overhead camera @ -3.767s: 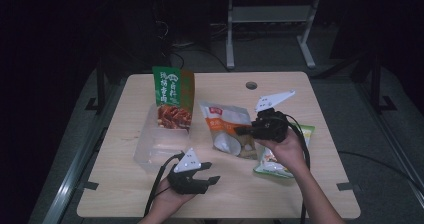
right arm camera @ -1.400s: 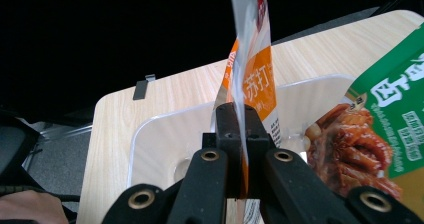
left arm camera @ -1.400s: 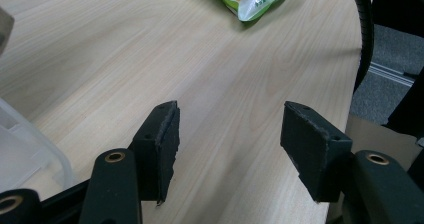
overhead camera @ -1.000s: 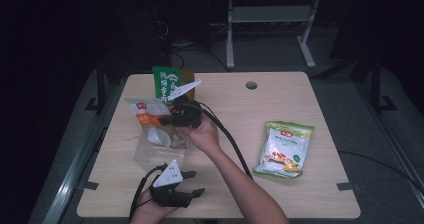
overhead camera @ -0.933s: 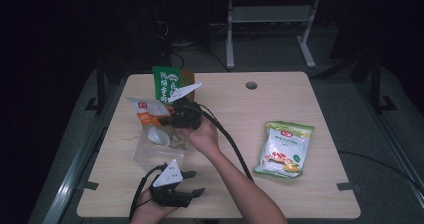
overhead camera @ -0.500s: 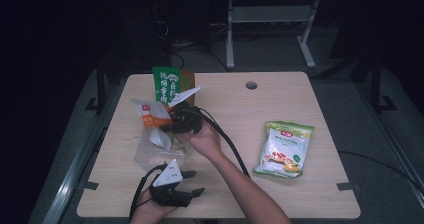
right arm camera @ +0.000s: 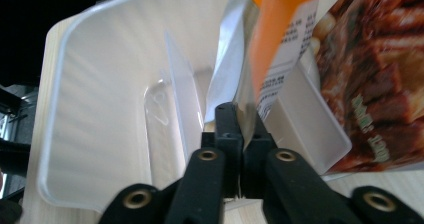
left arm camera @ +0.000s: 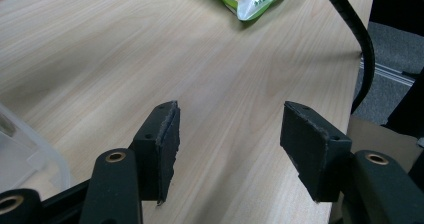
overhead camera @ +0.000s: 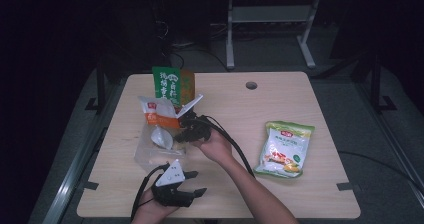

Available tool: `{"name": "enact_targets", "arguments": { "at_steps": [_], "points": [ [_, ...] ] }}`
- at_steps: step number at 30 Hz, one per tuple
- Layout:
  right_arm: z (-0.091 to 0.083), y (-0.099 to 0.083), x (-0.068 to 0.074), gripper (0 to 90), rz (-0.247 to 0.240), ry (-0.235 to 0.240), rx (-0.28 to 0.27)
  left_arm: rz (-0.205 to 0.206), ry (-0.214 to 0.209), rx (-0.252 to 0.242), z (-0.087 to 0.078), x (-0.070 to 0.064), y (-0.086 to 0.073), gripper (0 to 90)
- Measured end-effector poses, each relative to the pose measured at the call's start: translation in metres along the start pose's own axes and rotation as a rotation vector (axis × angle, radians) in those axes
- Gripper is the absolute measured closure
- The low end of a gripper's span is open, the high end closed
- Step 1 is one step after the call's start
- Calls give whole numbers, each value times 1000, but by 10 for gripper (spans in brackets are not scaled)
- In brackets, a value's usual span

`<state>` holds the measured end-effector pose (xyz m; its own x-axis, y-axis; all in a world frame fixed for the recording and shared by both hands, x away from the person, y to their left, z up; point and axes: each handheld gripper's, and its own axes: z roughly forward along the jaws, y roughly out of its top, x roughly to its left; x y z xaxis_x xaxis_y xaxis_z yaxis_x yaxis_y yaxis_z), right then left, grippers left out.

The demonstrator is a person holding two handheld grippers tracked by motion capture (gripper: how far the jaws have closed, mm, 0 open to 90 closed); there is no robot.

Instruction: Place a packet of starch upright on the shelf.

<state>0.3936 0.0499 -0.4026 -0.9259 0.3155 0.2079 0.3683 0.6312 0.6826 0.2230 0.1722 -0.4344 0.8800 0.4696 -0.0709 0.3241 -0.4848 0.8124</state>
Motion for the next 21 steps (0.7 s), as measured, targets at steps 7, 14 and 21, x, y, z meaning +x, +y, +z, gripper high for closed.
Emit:
{"name": "enact_targets", "arguments": {
  "at_steps": [7, 14, 21],
  "points": [
    [7, -5, -5, 891, 2, 3, 23, 2, 4, 4, 0, 1, 0, 403],
    [-8, -4, -10, 782, 68, 33, -63, -2, 9, 5, 1, 2, 0, 397],
    [-21, -6, -11, 729, 50, 32, -85, -12, 12, 11, 3, 3, 1, 381]
  ]
}}
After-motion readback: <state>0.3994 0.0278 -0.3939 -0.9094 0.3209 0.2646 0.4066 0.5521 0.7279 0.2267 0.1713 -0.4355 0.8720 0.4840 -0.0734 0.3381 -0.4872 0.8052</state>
